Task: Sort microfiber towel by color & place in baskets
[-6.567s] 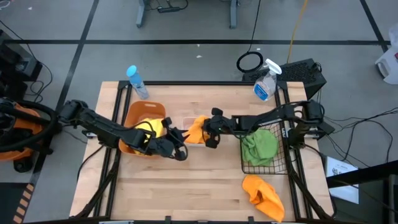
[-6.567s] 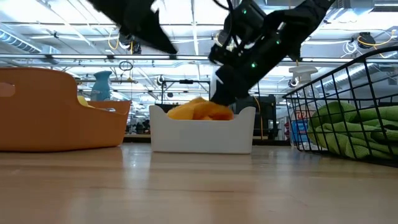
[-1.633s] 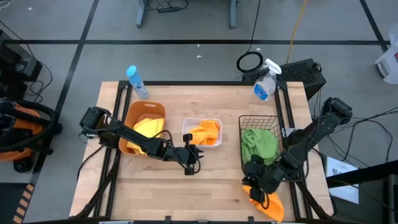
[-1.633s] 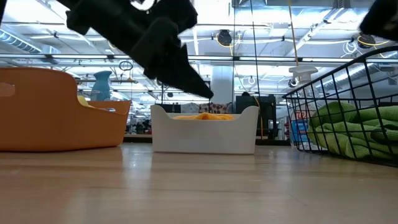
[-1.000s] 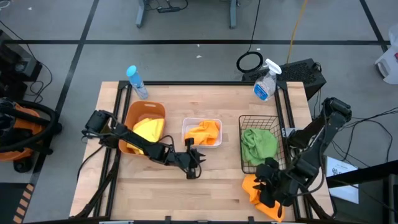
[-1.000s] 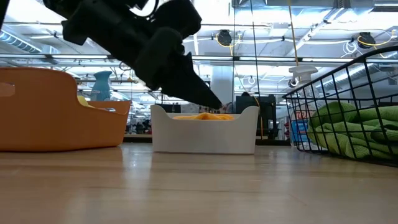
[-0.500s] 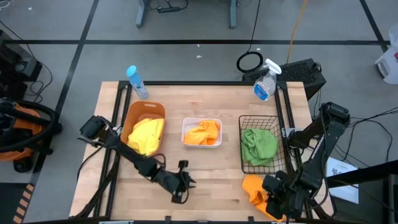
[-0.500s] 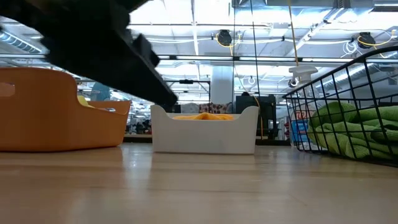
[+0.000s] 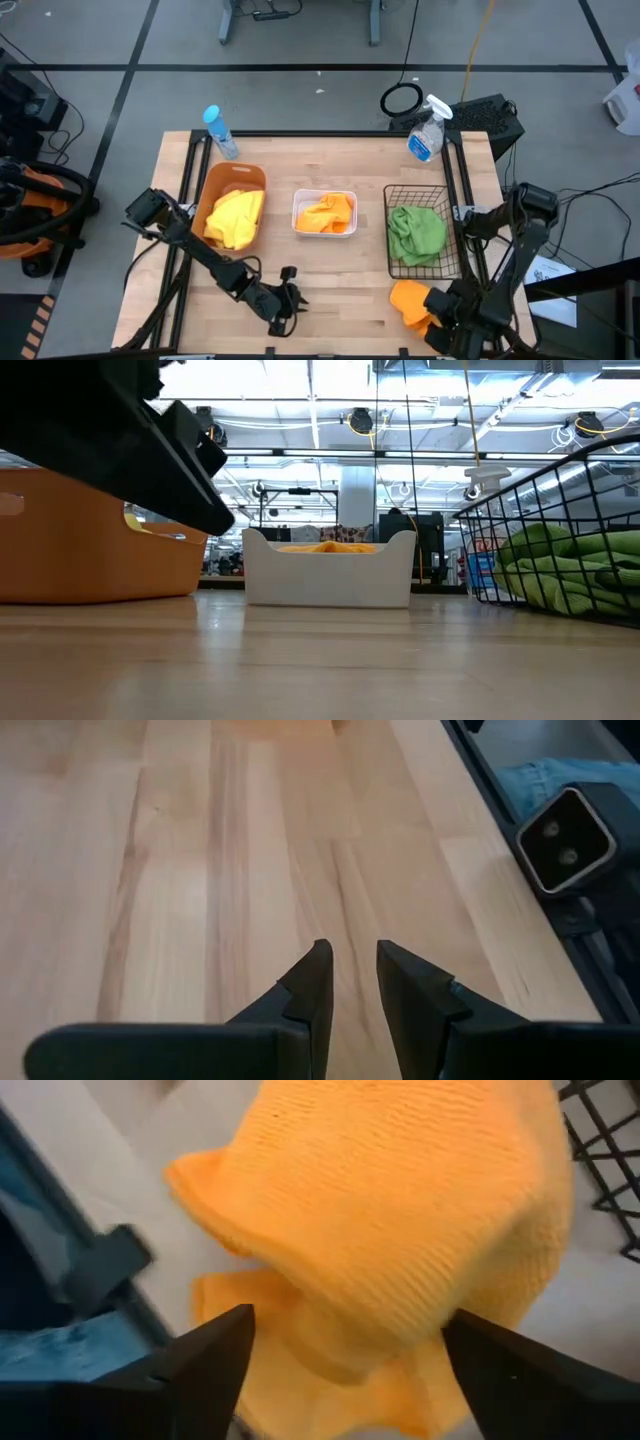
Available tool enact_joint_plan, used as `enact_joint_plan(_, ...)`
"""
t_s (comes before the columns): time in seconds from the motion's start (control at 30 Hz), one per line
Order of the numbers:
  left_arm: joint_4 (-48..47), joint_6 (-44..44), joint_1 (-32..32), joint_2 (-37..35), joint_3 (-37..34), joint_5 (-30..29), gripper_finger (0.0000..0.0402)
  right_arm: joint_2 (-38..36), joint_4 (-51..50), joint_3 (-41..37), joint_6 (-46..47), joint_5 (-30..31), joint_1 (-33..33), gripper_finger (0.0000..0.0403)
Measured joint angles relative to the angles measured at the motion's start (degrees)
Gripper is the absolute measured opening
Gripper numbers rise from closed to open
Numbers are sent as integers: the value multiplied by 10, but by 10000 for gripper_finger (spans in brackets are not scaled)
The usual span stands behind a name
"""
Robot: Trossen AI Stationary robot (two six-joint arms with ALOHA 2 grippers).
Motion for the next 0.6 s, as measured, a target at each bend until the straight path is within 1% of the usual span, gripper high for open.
enact_joint_plan(0.13, 0, 0, 5, 0, 0, -2, 86, 37, 4, 0, -9, -2, 0, 340)
enact_joint_plan(0.33, 1, 0, 17, 0, 0, -3, 86, 93, 12, 0, -9, -3, -3, 331)
enact_joint_plan(0.47, 1, 0, 23, 0, 0, -4, 86, 118, 31, 3, -5, -8, -3, 299)
enact_joint_plan(0.6, 1, 2, 24, 0, 0, -5, 86, 124, 47, 2, 12, -10, -3, 239)
